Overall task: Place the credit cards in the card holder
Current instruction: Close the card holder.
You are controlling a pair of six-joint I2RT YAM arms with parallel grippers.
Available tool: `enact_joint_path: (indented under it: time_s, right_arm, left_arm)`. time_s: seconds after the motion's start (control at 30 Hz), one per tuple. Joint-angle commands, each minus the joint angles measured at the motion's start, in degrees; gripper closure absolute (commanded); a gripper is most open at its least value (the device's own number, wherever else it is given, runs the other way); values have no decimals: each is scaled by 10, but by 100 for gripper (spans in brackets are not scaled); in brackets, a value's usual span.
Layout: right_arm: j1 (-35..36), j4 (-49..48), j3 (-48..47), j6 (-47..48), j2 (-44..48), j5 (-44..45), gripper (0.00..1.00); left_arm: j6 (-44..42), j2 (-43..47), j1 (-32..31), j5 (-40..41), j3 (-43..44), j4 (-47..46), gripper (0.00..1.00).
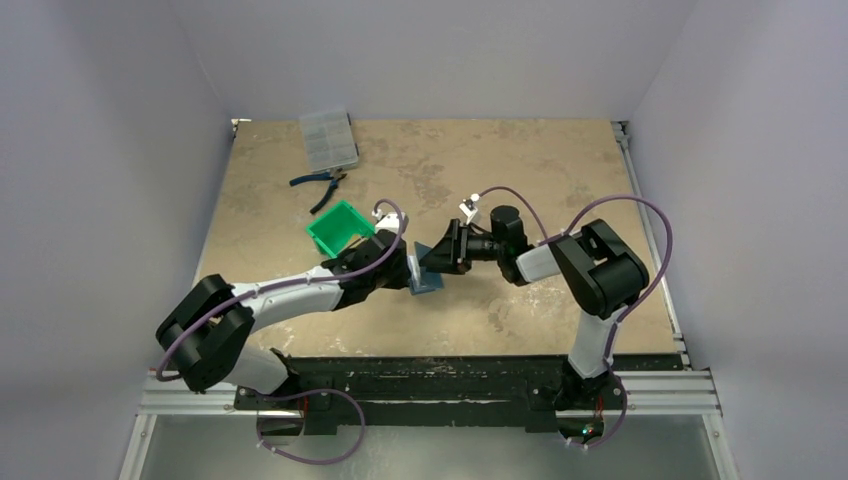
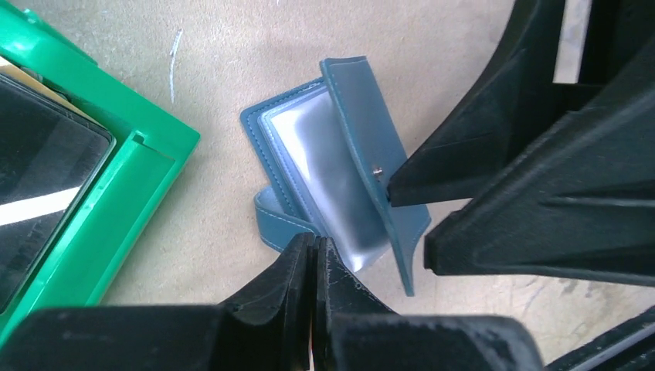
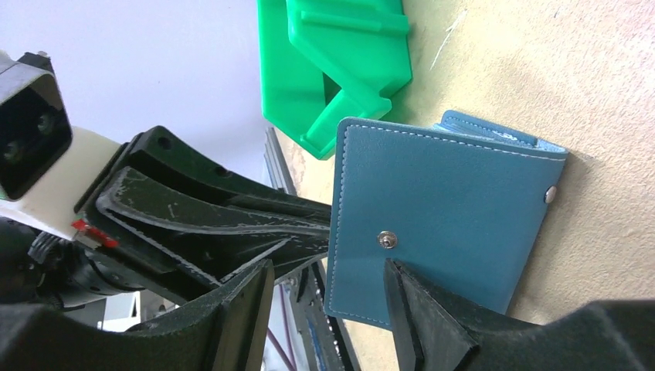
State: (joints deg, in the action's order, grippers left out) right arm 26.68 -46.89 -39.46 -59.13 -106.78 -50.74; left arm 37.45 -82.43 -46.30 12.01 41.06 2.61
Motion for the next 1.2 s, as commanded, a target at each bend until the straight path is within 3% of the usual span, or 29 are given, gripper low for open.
enact_joint_path:
  time_s: [0.0,0.13,0.37,0.5,0.77,1.03,1.17]
  right_arm:
    - [5,-27,3,4,-15,-5,39]
    - [7,-24,4,14,-31,4,41]
    - [8,38,-8,70,-41,26,56]
    - [8,76,-16,100,-36,23,57]
    - [8,133,-25,134,-1,36,55]
    - [8,123,-24,129,-7,33,55]
    - [8,116,-20,125,-7,34,56]
  left_arm:
    - [24,38,-3,7,-18,-32,100]
    - [25,47,-4,13,-8,6,85]
    - [12,37,-3,10,18,35,54]
    - [-1,8,-3,1,35,45,49]
    - [19,27,-3,-16,13,27,52]
    - [93,21,-2,-52,-25,-57,20]
    - [152,12,-2,-58,-49,-97,15]
